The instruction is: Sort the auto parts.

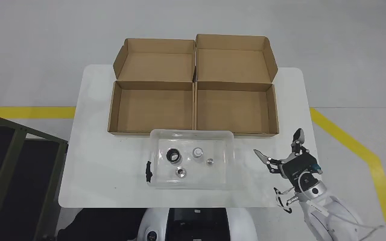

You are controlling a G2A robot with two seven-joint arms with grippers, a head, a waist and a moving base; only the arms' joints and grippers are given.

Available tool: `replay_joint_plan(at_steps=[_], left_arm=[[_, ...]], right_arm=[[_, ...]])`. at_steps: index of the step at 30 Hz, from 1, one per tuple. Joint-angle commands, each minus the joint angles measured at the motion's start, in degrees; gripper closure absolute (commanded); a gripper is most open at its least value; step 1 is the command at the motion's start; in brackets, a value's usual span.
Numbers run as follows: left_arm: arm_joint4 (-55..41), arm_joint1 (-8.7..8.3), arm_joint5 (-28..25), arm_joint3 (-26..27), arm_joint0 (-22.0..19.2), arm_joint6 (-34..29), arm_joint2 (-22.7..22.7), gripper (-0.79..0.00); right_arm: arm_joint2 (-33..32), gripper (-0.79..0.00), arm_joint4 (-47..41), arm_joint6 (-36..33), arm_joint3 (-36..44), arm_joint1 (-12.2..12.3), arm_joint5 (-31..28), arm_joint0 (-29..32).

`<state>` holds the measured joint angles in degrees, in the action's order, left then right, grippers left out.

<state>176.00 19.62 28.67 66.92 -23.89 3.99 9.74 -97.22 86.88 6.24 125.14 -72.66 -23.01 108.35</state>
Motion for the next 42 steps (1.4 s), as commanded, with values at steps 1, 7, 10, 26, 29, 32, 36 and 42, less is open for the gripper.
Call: replay_joint_plan(at_steps=[1,7,10,26,29,32,36,42], left_arm=[[0.0,0.0,0.0,0.0,0.0,0.0,0.0,-0.785],[0.0,0.0,0.0,0.0,0.0,0.0,0.0,-0.785],[0.0,0.0,0.0,0.0,0.0,0.0,0.0,-0.785],[0.0,0.0,0.0,0.0,0.0,0.0,0.0,-0.785],[0.0,0.0,0.0,0.0,0.0,0.0,0.0,-0.785],[0.0,0.0,0.0,0.0,0.0,0.0,0.0,-0.785],[0.0,0.0,0.0,0.0,0.0,0.0,0.0,-0.785],[0.0,0.0,0.0,0.0,0.0,0.0,0.0,-0.785]], right_arm=[[0.0,-0.785,0.0,0.0,0.0,0.0,0.0,0.0],[2.3,-0.785,0.5,-2.8,-0.1,0.3,-3.3,-2.1],[4.1,-0.785,0.7,-6.6,0.6,0.5,-6.8,-4.2],[14.8,-0.785,-11.8,-35.4,0.1,1.5,-19.9,-19.0],[17.2,-0.785,-12.8,-40.8,-0.1,1.7,-20.6,-21.3],[19.3,-0.785,-13.9,-45.6,-0.9,1.8,-21.2,-23.7],[21.8,-0.785,-13.3,-49.8,-2.0,1.9,-20.2,-26.7],[25.3,-0.785,-14.9,-53.8,-4.5,2.0,-20.4,-29.8]])
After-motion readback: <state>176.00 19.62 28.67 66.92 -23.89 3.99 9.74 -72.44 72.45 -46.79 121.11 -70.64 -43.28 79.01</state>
